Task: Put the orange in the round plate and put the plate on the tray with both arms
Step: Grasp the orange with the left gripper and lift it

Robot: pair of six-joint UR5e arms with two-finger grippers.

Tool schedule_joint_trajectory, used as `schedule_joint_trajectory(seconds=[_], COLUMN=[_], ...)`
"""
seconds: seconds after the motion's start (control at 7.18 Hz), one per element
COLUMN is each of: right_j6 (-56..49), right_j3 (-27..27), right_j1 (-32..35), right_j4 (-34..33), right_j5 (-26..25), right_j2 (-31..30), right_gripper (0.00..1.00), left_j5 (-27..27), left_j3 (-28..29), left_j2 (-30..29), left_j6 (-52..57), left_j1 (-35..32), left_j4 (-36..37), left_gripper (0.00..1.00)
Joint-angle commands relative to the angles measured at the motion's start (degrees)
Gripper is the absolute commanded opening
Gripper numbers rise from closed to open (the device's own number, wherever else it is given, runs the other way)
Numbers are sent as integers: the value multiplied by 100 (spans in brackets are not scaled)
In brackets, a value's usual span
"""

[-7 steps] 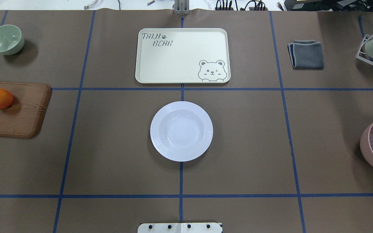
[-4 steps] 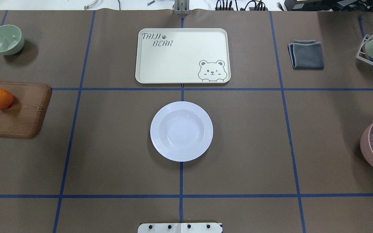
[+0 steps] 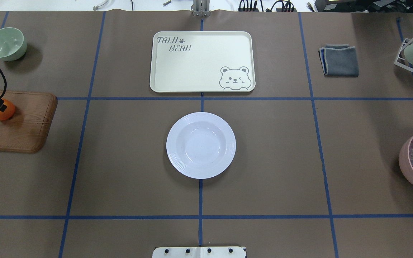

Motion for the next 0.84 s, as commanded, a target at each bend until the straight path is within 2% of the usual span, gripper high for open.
schedule_joint_trajectory(seconds=[0.0,0.7], right_j6=[0,9], right_j3=[9,9], right_j1=[-3,-11], right_j4=[9,0], right_j5=[3,3], right_j2=[1,19], right_gripper=[100,100], left_j5=[1,1], left_j3=[295,700], left_j2=[-166,-378], left_j6=[-28,-37], left_j1=[22,127], left_j4=[-89,-97], left_gripper=[98,98])
